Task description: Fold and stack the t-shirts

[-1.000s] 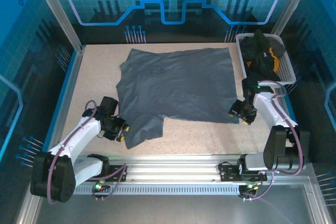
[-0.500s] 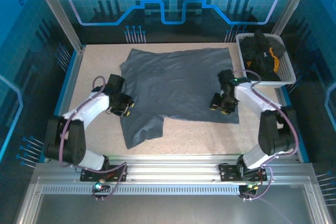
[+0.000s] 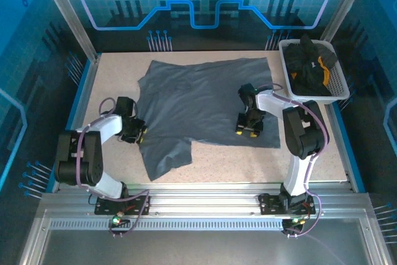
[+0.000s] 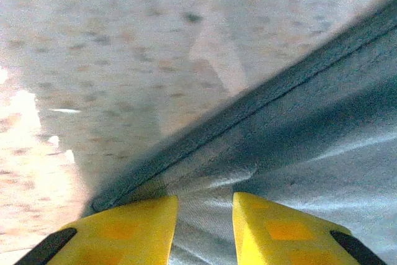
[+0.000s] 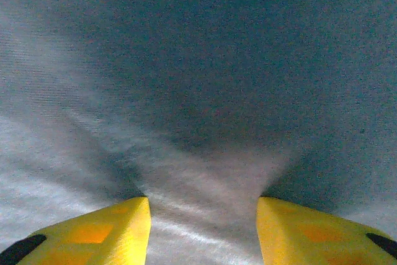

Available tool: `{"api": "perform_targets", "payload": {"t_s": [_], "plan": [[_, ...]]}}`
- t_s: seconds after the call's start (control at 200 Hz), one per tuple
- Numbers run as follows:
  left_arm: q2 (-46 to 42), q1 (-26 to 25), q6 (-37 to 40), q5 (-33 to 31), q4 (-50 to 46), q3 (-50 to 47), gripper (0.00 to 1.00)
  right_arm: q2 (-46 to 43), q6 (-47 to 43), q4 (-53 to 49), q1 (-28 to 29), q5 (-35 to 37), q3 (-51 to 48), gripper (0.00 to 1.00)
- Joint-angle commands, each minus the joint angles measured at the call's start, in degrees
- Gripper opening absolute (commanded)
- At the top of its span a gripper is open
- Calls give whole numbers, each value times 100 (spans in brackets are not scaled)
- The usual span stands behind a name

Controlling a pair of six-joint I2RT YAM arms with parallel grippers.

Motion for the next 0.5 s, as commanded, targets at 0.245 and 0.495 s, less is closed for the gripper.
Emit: {"api": "perform_targets", "payload": {"t_s": [0.245,0.495], "plan": [[-611,258,409,-249,-936,368,36,-854,86,-395,218,-225,-375,54],[869,240,107,244,513,2212,41,-692,-324,218,233,-935,715,60]]}}
